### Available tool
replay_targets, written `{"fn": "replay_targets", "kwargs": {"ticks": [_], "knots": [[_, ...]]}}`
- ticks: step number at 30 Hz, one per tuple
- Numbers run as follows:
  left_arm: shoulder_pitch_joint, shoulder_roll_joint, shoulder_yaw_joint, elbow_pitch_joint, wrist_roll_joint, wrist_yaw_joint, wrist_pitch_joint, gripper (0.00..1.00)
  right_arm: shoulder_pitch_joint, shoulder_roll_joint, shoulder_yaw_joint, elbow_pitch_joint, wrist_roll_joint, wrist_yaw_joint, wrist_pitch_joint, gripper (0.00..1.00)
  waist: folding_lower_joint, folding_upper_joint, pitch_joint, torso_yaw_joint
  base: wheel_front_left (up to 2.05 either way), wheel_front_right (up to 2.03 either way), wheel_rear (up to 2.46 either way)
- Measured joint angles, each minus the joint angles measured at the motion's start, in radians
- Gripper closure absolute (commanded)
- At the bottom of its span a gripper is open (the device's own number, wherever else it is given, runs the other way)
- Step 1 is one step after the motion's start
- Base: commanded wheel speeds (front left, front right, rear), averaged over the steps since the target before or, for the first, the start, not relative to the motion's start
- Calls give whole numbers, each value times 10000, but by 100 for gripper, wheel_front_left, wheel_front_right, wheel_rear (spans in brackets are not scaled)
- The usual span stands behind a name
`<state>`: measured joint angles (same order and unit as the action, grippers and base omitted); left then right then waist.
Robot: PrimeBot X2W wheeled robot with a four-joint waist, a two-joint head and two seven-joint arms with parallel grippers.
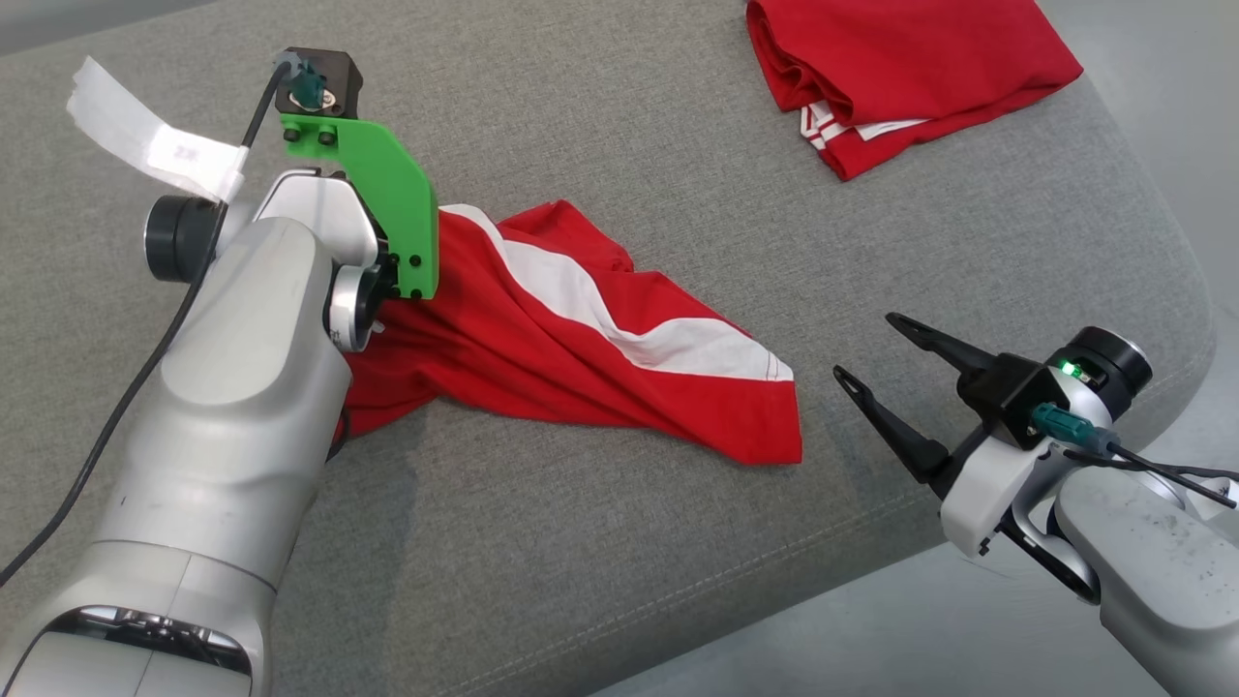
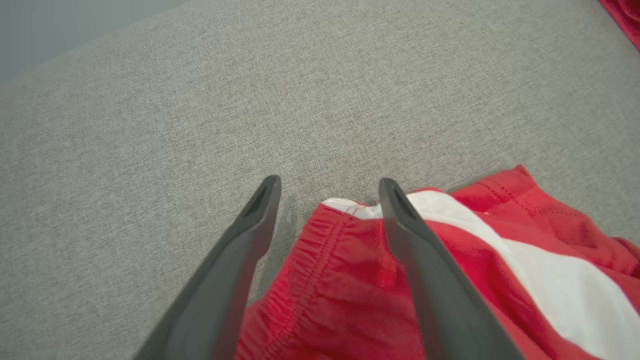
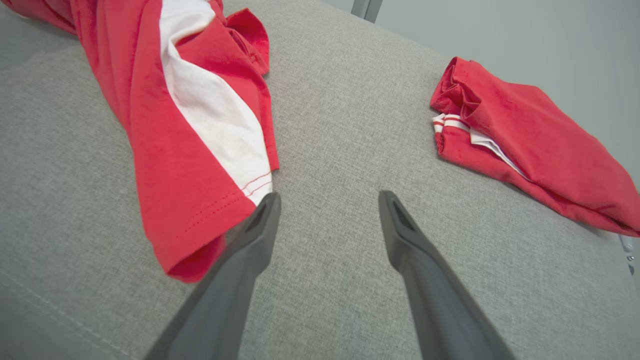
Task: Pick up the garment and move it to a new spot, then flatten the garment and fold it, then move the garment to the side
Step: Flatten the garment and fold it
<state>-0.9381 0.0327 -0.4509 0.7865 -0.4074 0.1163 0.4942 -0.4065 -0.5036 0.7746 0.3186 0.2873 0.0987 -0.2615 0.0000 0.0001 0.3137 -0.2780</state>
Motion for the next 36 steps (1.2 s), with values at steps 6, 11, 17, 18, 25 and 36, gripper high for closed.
{"fn": "replay_targets", "kwargs": {"ticks": [6,11,17,18,25,36], "knots": [[-106,-4,-211,408,161,0,539,0,45,-33,-176,-138,-13,58,0,0,0,0,39,27,0,0,0],[-117,-17,-314,596,163,0,821,0,56,-29,-232,-316,-15,63,0,0,0,0,20,109,0,0,0],[-117,-44,-307,654,-117,0,951,9,56,-13,-297,-437,-35,67,0,0,0,0,39,154,0,0,0],[-117,-50,-313,644,-128,-2,949,16,57,-13,-303,-454,-52,69,-2,0,0,0,45,159,0,0,0],[-116,-58,-520,583,-334,-169,949,72,59,21,-395,-548,-73,88,-2,0,0,0,83,149,0,0,0],[-264,-69,-541,-1074,-1496,-740,-1104,100,512,290,-1116,-593,336,81,0,0,0,0,44,296,0,0,0]]}}
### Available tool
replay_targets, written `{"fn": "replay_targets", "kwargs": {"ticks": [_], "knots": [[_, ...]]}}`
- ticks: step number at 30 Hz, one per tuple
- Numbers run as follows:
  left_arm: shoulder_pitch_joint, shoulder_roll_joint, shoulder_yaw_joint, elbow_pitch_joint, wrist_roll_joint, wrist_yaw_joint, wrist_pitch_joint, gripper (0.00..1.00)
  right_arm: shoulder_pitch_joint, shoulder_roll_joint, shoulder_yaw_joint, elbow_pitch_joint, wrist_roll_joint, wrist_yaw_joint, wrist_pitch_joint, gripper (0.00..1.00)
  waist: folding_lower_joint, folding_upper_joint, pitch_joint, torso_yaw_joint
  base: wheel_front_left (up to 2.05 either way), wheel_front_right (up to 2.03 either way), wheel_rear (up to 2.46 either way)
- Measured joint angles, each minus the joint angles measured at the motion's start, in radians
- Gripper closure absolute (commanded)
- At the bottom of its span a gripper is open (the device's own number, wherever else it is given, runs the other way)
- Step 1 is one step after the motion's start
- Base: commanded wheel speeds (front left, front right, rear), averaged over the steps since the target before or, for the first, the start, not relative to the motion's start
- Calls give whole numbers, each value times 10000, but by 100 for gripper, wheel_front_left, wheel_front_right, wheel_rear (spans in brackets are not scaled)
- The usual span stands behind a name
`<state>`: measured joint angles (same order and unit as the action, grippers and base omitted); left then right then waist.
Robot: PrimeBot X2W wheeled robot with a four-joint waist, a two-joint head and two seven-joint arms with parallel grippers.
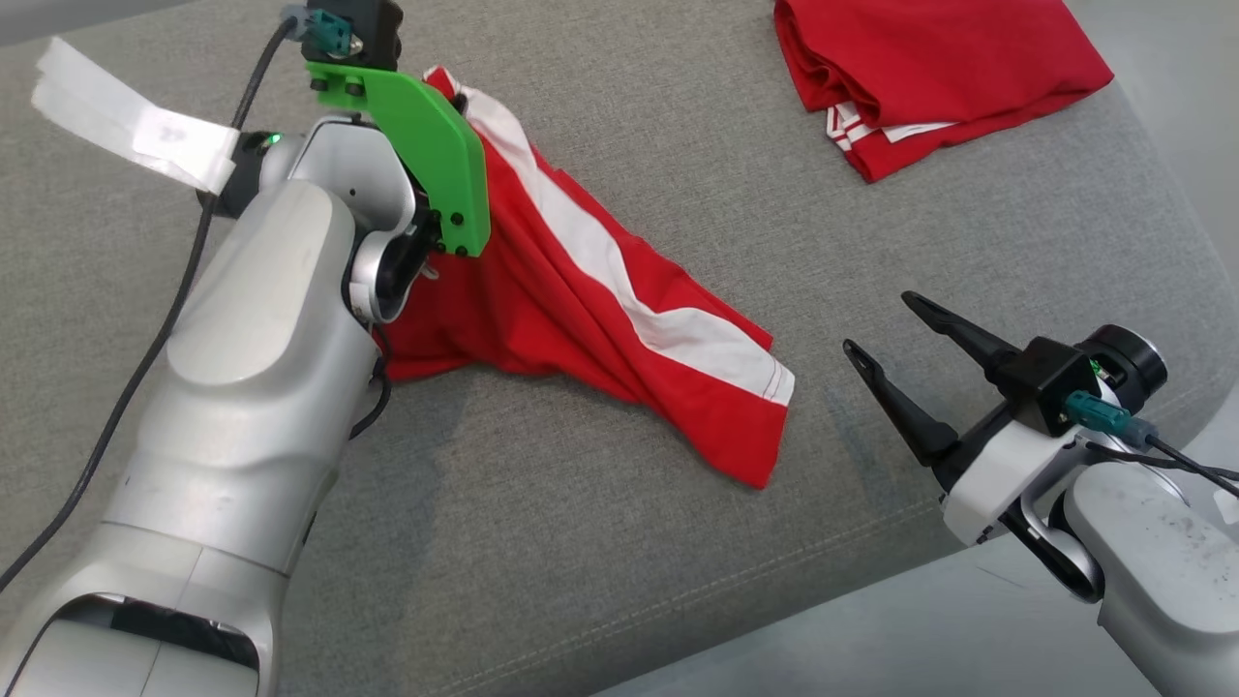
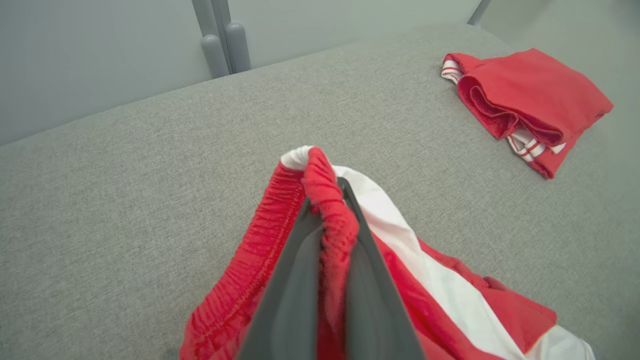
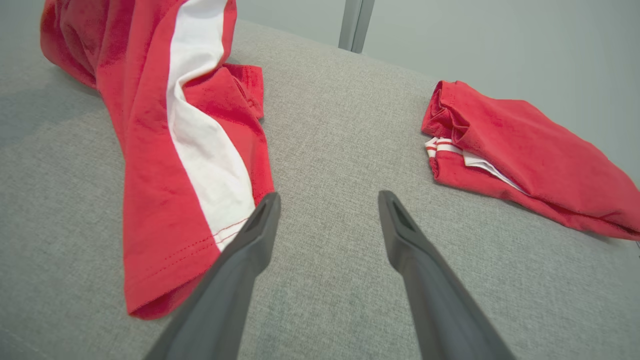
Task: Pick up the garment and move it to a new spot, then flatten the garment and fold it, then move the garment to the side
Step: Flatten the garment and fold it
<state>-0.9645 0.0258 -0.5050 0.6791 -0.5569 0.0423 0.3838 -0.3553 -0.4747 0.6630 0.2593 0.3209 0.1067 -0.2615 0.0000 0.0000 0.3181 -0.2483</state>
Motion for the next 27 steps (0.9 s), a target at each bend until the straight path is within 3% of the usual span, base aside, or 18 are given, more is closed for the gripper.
{"fn": "replay_targets", "kwargs": {"ticks": [9,20,27], "knots": [[195,-19,882,-943,-512,-443,-1845,100,740,713,-926,261,1751,8,0,0,0,0,-176,515,0,0,0],[3397,297,1843,-1429,-1377,-569,-3475,100,1583,1778,-1011,349,3371,163,0,0,0,0,-559,1262,0,0,0],[5010,324,1875,-1908,-1639,-702,-4036,100,1771,1952,-642,571,3971,163,27,0,0,0,-707,1547,0,0,0]]}}
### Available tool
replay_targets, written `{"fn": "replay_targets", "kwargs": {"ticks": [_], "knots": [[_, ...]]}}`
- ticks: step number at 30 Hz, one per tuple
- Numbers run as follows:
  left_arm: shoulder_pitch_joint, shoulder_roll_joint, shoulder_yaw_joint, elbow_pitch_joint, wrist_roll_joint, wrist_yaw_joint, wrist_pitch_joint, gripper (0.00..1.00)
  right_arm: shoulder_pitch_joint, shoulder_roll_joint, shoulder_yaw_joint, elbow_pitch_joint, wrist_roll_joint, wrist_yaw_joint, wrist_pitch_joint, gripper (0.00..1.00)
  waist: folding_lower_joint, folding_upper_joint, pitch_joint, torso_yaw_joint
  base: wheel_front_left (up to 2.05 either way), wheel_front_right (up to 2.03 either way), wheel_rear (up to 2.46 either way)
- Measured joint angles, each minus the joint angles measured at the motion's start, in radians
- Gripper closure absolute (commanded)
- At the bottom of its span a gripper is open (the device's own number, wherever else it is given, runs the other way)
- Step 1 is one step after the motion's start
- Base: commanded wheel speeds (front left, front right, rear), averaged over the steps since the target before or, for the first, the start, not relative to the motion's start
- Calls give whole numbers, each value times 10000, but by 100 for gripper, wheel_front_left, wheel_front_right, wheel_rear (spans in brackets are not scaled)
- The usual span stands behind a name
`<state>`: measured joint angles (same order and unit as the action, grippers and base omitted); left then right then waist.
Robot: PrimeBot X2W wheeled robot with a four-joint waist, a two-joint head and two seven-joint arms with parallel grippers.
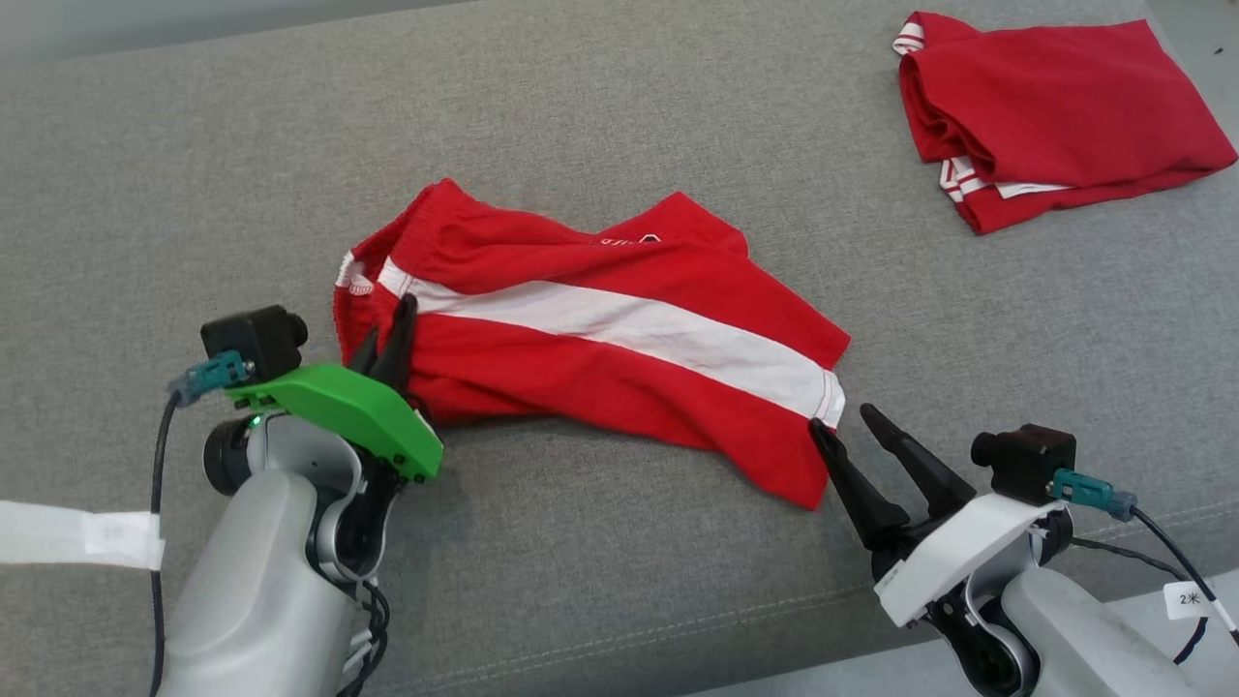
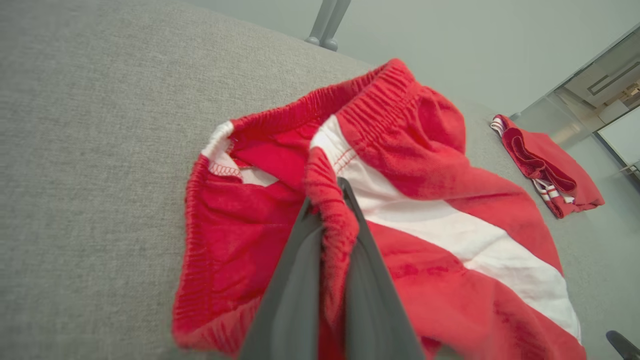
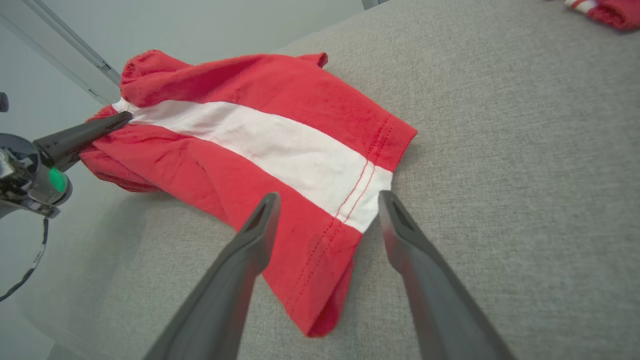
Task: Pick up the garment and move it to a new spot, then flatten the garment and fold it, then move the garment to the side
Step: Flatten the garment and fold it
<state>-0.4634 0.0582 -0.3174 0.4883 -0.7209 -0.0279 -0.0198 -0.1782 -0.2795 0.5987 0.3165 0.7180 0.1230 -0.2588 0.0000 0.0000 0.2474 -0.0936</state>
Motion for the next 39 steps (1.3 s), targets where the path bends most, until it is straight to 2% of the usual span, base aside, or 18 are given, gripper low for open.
{"fn": "replay_targets", "kwargs": {"ticks": [8,18,19,23,26,29,32,39], "knots": [[848,-29,-10,-583,-71,-75,-558,100,-196,-297,159,82,299,0,79,0,0,0,205,328,0,0,0],[1234,46,-130,-978,-15,-82,-696,91,-710,-387,290,426,940,0,347,0,0,0,487,590,0,0,0],[1254,54,-140,-1034,-15,-90,-709,91,-744,-418,378,458,940,0,408,4,0,0,509,622,0,0,0],[1390,161,-121,-1189,-4,-88,-788,90,-920,-420,575,489,1179,0,412,32,0,0,566,690,0,0,0],[1512,238,-121,-1361,59,-88,-798,90,-1145,-491,794,443,1237,0,403,69,0,0,574,698,0,0,0],[1564,274,-96,-1555,92,-88,-938,93,-1380,-654,834,251,1108,0,360,100,0,0,570,689,0,0,0],[1568,282,-8,-1860,117,-88,-1193,100,-1627,-836,817,-2,821,0,211,100,0,0,544,663,0,0,0],[1568,280,345,-2784,-17,-290,-1776,100,-1986,-1143,616,-834,531,2,125,100,0,0,349,466,0,0,0]]}}
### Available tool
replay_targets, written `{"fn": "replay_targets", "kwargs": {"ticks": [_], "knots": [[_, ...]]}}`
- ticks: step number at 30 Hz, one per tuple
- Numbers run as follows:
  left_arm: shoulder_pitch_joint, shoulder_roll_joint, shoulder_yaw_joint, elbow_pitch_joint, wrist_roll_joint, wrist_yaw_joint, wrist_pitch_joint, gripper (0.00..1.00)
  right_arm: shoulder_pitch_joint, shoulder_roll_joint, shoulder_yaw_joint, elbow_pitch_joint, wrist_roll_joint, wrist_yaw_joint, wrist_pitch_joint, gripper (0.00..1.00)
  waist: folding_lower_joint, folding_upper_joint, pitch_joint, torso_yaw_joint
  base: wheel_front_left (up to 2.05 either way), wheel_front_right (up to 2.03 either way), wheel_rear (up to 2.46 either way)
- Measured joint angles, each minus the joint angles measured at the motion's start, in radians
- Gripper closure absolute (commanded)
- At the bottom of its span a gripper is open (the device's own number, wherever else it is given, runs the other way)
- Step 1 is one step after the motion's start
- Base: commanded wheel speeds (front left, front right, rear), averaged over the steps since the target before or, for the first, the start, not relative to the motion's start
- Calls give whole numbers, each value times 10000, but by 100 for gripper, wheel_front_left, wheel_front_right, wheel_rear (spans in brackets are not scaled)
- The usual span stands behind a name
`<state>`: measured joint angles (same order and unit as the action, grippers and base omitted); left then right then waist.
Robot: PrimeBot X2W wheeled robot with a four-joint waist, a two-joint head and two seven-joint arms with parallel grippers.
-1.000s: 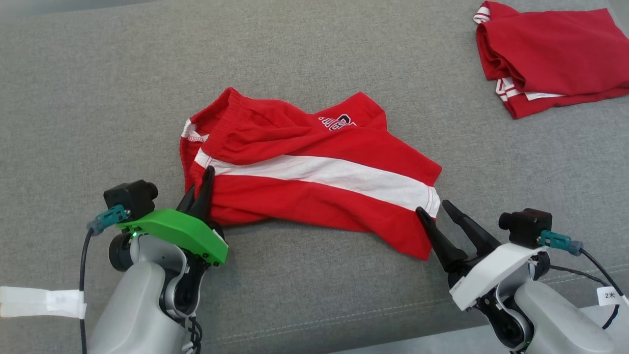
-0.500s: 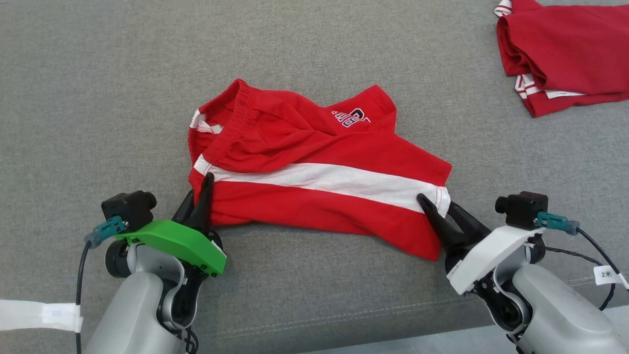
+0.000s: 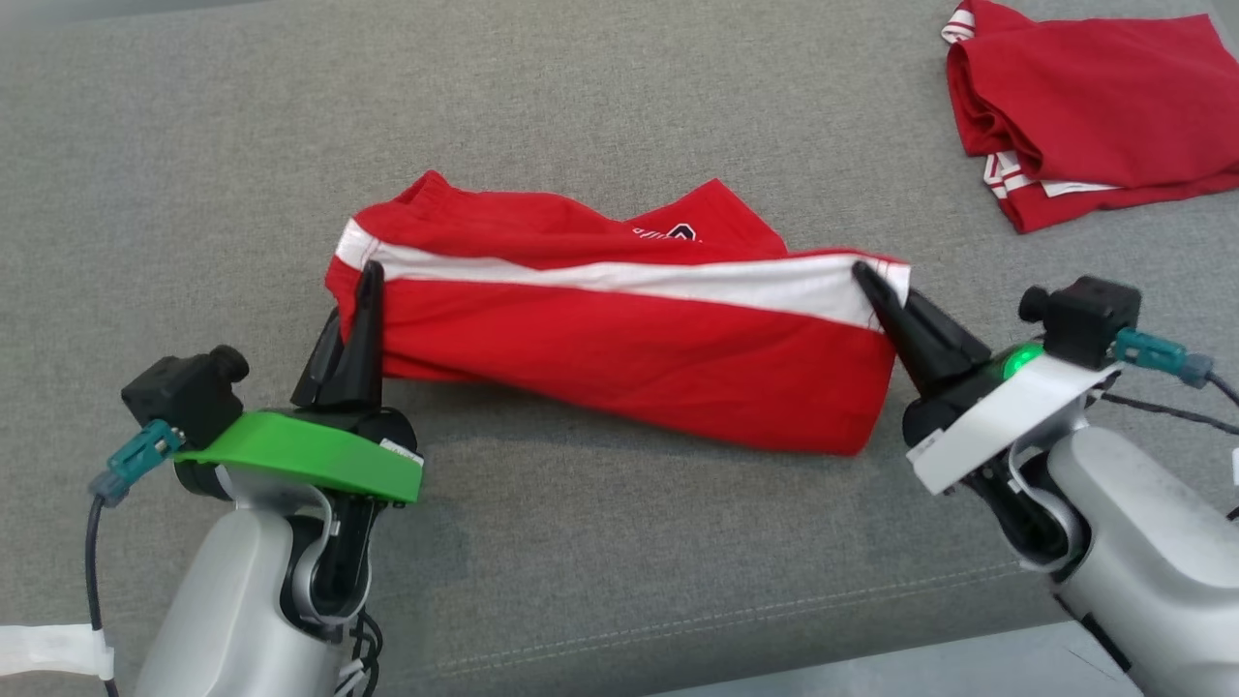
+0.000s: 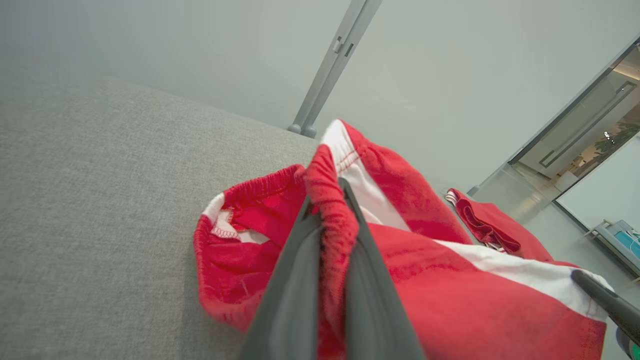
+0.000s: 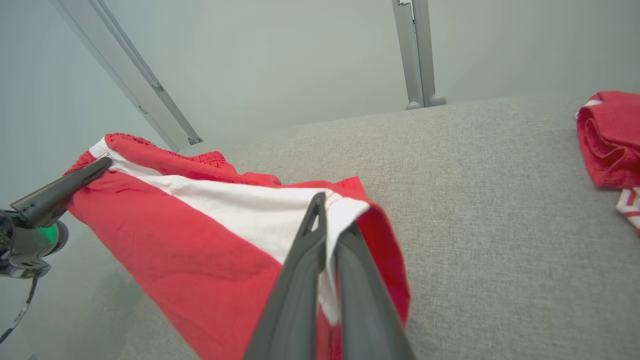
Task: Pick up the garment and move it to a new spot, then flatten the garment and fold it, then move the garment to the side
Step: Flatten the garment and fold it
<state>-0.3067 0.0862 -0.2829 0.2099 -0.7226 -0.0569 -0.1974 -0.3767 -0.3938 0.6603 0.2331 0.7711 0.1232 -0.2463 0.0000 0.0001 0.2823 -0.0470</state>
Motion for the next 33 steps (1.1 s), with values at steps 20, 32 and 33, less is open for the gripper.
{"fn": "replay_targets", "kwargs": {"ticks": [20,32,33], "knots": [[10,-42,479,-4203,-706,-382,-79,80,-444,-17,-2924,-3939,35,12,-84,100,0,0,-820,-259,0,0,0],[-3656,-48,1129,-1825,-1070,303,882,52,-4352,869,-3078,-874,-270,-205,132,100,0,0,-978,-191,0,0,0],[-4010,-98,1162,-1825,-1014,297,748,52,-4747,986,-3154,-867,-372,-201,36,100,0,0,-961,-175,0,0,0]]}}
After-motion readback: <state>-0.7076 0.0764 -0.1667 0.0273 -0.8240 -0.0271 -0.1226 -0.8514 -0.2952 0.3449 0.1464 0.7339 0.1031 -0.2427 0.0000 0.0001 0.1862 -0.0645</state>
